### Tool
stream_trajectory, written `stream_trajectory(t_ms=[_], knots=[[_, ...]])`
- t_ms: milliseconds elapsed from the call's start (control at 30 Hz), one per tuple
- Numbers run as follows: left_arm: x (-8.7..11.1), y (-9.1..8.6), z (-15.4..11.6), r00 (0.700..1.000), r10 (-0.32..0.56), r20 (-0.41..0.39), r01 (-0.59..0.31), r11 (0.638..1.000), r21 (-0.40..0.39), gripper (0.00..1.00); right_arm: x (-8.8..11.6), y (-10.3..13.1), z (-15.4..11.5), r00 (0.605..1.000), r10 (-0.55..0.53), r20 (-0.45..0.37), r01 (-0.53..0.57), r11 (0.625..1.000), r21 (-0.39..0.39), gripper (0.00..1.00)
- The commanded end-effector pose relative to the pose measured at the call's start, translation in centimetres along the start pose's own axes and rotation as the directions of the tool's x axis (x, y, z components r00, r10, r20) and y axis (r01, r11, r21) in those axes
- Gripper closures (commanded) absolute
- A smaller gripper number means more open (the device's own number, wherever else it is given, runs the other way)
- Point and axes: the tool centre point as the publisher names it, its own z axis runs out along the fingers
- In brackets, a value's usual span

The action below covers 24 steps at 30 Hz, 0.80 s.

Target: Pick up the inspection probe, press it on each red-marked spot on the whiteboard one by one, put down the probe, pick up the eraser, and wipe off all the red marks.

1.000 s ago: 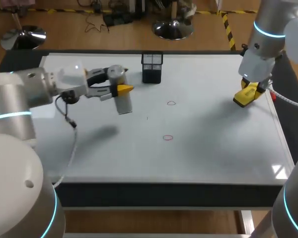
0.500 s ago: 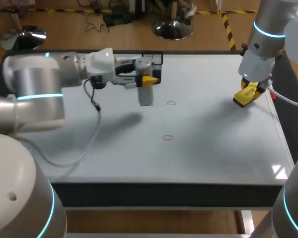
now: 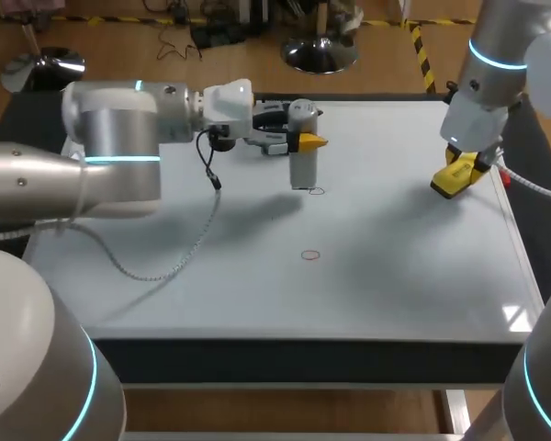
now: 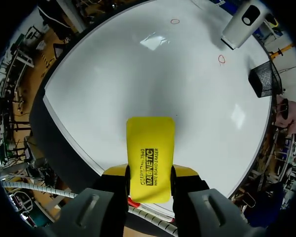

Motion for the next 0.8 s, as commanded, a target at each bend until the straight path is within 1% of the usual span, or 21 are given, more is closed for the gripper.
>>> stream_trajectory(t_ms=[33, 267, 800], knots=[[-0.7, 0.7, 1.2, 0.997, -0.012, -0.079, 0.013, 1.0, 0.015, 1.0, 0.0, -0.1, 0.0, 1.0, -0.001, -0.002, 0.001, 1.0, 0.002, 1.0], [-0.9, 1.7, 2.3, 0.996, -0.016, -0.089, 0.017, 1.0, 0.013, 1.0, 0.0, -0.1, 0.0, 1.0, -0.001, -0.002, 0.001, 1.0, 0.002, 1.0], [-1.2, 3.2, 2.8, 0.994, -0.017, -0.112, 0.018, 1.0, 0.004, 1.0, 0.0, -0.1, 0.0, 1.0, -0.001, -0.002, 0.001, 1.0, 0.002, 1.0]])
